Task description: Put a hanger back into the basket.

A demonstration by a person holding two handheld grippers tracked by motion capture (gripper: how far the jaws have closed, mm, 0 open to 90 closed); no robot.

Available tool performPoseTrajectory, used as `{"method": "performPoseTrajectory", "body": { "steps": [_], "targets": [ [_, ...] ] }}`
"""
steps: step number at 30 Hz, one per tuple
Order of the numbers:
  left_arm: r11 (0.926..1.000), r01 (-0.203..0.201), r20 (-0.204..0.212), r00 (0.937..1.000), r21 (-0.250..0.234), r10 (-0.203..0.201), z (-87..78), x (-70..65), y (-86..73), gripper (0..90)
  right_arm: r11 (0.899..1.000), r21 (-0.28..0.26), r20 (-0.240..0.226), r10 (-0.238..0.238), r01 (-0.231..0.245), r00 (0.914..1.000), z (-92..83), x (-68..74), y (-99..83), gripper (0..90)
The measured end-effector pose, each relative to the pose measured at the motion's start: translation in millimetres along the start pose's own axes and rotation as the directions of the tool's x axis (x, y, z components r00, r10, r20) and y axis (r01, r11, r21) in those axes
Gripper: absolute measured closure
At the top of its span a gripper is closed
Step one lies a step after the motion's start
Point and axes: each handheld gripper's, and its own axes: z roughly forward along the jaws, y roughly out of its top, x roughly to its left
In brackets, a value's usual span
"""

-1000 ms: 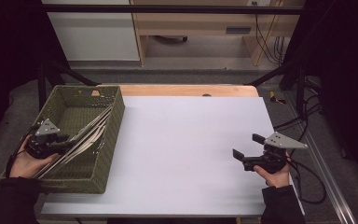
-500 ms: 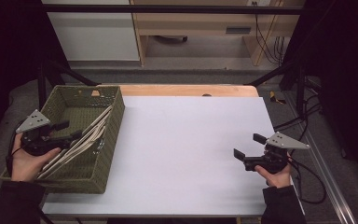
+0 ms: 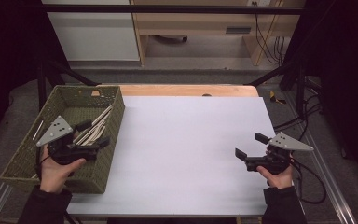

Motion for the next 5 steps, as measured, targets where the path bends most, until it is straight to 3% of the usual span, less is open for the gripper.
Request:
{"method": "performPoseTrajectory", "body": {
  "steps": [5],
  "targets": [
    [0.9998,0.002,-0.001,1.0000,0.021,-0.002,9.6,-5.3,-6.6,9.3,1.000,-0.011,-0.010,0.006,-0.006,0.9999,-2.4,-0.6,0.7,0.8]
  ]
}}
